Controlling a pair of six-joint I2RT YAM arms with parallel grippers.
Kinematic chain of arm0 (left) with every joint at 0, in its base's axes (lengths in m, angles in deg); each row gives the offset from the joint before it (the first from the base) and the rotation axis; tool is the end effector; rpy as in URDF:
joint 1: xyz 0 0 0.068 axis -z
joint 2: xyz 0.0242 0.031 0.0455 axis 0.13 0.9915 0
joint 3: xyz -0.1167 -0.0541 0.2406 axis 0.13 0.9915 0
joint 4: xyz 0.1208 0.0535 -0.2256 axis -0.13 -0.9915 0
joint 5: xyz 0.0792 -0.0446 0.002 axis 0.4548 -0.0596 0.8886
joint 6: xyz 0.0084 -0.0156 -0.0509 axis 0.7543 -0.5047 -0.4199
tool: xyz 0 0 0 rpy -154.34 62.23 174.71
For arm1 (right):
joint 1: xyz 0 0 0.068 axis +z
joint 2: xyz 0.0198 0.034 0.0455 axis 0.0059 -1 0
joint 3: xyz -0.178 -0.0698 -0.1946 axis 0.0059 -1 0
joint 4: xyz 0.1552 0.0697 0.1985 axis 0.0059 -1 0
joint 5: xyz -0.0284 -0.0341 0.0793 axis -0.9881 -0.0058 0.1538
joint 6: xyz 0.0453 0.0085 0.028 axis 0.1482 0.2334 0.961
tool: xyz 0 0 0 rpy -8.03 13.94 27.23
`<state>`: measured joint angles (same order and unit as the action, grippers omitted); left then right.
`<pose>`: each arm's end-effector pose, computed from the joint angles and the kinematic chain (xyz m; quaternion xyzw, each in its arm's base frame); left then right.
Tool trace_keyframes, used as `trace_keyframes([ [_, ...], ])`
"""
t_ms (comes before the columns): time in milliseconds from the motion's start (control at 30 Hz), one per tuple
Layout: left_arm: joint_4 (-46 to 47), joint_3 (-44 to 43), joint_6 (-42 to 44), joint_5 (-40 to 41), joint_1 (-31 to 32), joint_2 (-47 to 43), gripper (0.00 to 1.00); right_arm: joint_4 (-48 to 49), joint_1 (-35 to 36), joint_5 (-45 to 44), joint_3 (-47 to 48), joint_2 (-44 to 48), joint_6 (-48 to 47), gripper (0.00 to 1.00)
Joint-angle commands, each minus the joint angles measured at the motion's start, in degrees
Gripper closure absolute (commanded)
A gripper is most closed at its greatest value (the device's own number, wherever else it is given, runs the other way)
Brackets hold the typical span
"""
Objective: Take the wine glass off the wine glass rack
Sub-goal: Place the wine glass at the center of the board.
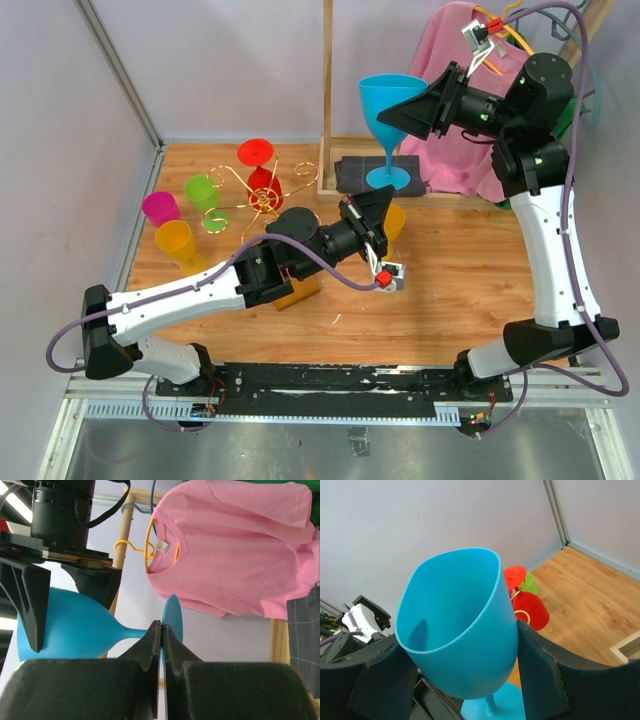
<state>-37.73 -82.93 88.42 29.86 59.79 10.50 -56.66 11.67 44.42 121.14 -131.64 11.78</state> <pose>0.1250 -0.2887 0.4234 0.6341 0.1843 0.1654 0.7326 0.2603 0.0861 0.5654 -0.2470 0.6121 0.5641 0.4961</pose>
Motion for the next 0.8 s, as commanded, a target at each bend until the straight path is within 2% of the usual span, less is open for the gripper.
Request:
trace_keyframes([
  [0, 2.94, -1.15, -0.93, 2.92, 0.59, -0.23, 0.79, 2.77, 0.72, 1.49, -1.52, 2.86, 1.79, 0.59],
  [100, 4.4, -2.64, -2.82, 7.06, 0.59, 0.57, 0.23, 2.58, 0.0, 0.04, -2.63, 4.08, 1.09, 0.58],
  [167, 4.0, -4.41, -5.3, 9.69, 0.63, 0.63, 0.06, 2.5, -0.89, -0.77, -3.09, 4.68, 0.9, 0.58],
  [200, 3.05, -5.33, -6.78, 10.52, 0.59, 0.38, 0.02, 2.3, -1.48, -1.34, -3.07, 4.97, 0.67, 0.58],
  [400, -0.56, -5.05, -11.12, 13.56, 0.59, -3.86, 0.01, 0.52, -7.04, -3.8, -2.76, 6.03, -0.99, 0.58],
  [467, -3.16, -5.75, -14.53, 15.38, 0.59, -5.26, 0.01, -3.01, -9.35, -5.99, -1.97, 6.46, -4.08, 0.59],
  [600, -11.11, -14.06, -25.47, 20.67, -0.32, -5.69, 0.01, -14.31, -10.25, -14.71, -1.91, 7.91, -14.95, 0.59],
  [767, -22.99, -30.19, -38.77, 25.58, -3.63, -0.77, 0.01, -15.23, -10.25, -27.83, -12.02, 14.54, -22.59, 0.6],
])
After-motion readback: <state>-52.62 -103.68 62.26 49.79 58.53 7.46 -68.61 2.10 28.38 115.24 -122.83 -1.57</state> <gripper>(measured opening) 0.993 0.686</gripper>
